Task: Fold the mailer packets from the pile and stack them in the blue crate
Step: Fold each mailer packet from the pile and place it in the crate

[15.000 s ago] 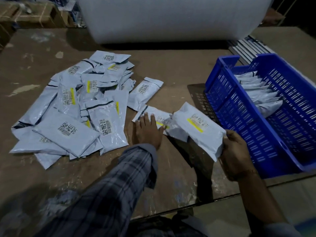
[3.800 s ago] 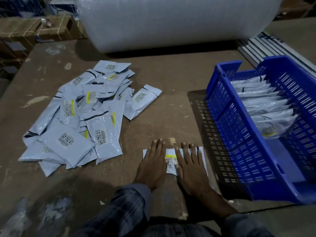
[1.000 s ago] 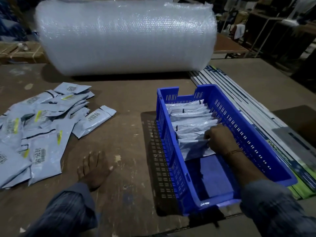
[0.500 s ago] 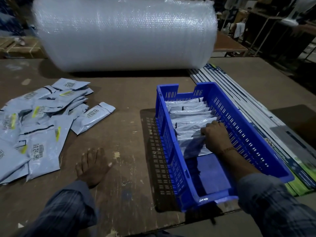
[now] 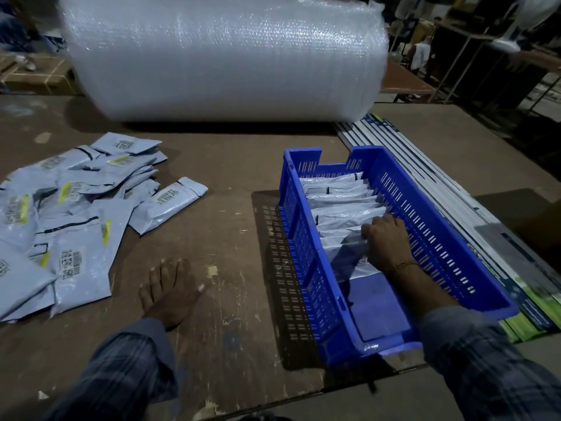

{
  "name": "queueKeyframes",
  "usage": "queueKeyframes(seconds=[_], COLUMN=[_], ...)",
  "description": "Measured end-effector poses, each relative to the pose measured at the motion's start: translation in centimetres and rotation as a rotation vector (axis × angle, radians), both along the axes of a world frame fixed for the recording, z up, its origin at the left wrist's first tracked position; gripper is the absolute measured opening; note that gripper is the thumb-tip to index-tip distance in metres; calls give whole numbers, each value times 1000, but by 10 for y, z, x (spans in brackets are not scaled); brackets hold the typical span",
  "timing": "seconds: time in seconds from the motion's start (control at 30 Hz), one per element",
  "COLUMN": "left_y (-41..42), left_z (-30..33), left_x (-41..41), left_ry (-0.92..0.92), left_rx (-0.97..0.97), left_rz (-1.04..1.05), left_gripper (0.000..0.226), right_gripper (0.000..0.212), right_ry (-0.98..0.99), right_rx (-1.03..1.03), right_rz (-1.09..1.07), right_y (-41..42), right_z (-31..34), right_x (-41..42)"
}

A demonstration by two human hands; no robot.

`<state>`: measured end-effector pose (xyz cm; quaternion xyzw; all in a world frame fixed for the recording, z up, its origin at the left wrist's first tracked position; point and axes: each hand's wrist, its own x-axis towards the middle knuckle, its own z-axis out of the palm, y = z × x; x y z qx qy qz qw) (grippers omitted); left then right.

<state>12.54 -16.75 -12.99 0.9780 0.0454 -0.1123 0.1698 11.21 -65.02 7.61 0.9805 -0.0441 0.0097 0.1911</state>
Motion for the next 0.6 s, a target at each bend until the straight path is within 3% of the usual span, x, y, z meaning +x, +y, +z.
queueKeyframes(seconds=[0.03,0.2,0.37,0.6], left_y=[0,5,34,93], left_z=[3,7,11,16], left_x=[2,-7,-22,-10], left_ry=[54,-32,-220,-250], left_rx=[-9,83,61,59], left_rz=[-17,-131,-183,-463], left_gripper=[91,96,80,71], right_gripper=[26,45,32,25], right_ry=[-28,-174,-280,-212], right_rx=[35,313,492,650], right_rz=[-15,-101,55,276], right_y=[3,40,122,240], right_z=[4,43,76,84], right_x=[-2,-11,-7,10])
